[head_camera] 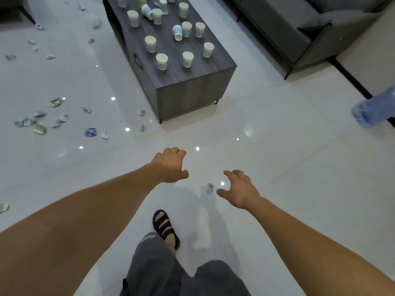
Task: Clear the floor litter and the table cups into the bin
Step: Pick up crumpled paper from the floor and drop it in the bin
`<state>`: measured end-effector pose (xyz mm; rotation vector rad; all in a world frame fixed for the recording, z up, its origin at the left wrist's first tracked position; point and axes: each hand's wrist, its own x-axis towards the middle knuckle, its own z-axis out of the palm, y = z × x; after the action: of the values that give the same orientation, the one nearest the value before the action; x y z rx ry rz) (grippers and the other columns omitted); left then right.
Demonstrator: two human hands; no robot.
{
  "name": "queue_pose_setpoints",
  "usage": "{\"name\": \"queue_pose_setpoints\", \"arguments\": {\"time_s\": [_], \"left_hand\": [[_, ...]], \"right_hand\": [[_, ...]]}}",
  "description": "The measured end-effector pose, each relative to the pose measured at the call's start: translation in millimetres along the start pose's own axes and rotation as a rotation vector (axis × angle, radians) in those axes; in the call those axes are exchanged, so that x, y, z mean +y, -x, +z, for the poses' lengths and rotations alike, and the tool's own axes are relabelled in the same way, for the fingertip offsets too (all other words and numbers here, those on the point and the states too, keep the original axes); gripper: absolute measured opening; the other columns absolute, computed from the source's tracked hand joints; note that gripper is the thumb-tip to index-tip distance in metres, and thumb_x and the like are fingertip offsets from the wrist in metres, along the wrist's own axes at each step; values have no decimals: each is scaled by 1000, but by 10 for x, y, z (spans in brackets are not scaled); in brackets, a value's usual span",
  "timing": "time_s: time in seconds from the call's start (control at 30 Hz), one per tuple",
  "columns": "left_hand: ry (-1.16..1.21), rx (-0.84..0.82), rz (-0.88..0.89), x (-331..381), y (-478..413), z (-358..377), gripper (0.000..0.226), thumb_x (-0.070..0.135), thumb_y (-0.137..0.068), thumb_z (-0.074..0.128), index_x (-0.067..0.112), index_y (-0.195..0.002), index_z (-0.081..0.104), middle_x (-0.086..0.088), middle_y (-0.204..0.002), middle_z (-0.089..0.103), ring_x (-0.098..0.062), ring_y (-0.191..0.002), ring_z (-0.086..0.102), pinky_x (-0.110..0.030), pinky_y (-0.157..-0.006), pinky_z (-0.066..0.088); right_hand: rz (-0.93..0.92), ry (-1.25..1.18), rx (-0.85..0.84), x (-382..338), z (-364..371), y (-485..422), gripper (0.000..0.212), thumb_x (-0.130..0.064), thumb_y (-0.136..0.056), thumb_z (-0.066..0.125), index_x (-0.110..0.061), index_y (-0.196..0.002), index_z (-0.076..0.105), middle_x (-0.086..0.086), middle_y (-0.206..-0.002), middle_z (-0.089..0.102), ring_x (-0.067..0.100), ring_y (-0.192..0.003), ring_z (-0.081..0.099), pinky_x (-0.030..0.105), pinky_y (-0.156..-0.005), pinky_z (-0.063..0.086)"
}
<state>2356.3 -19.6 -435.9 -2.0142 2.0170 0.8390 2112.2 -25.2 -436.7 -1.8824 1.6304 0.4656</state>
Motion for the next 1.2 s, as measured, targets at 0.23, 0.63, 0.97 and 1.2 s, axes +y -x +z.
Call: {"name": "queue_pose_setpoints", "arguments": {"time_s": [0.23, 0.63, 0.97, 1.2], "left_hand": [[2, -91, 17, 125, -925, -3, 72, 49, -88, 52, 16, -147, 27, -7, -150, 31, -26, -135, 31, -44, -105, 36], [102, -242, -241, 168, -2462, 1262, 73, 50, -88, 49, 20, -149, 21, -4, -151, 28, -23, -136, 28, -39, -106, 34], [247, -329, -296, -20, -3944, 3706, 73, 48, -90, 50, 19, -149, 20, -2, -153, 24, -23, -139, 23, -39, -107, 31], [318, -316, -299, -302, -4343, 4941, 71, 45, -89, 54, 19, -147, 25, -3, -151, 28, -24, -137, 27, -40, -105, 33]], "right_hand": [[-12, -57, -57, 258, -198, -954, 75, -46, -90, 59, -25, -153, 24, 5, -157, 21, 25, -143, 22, 38, -107, 34], [-140, -5, -304, 1291, 776, -3174, 78, -43, -88, 61, -26, -153, 21, 5, -158, 18, 28, -141, 23, 41, -106, 36], [-194, 128, -362, 2207, 2735, -4941, 79, -42, -91, 59, -28, -154, 14, 4, -158, 14, 29, -140, 25, 44, -108, 37], [-396, 397, -337, 2506, 3930, -5566, 71, -36, -89, 59, -26, -150, 23, 8, -152, 23, 31, -125, 40, 41, -89, 48]]}}
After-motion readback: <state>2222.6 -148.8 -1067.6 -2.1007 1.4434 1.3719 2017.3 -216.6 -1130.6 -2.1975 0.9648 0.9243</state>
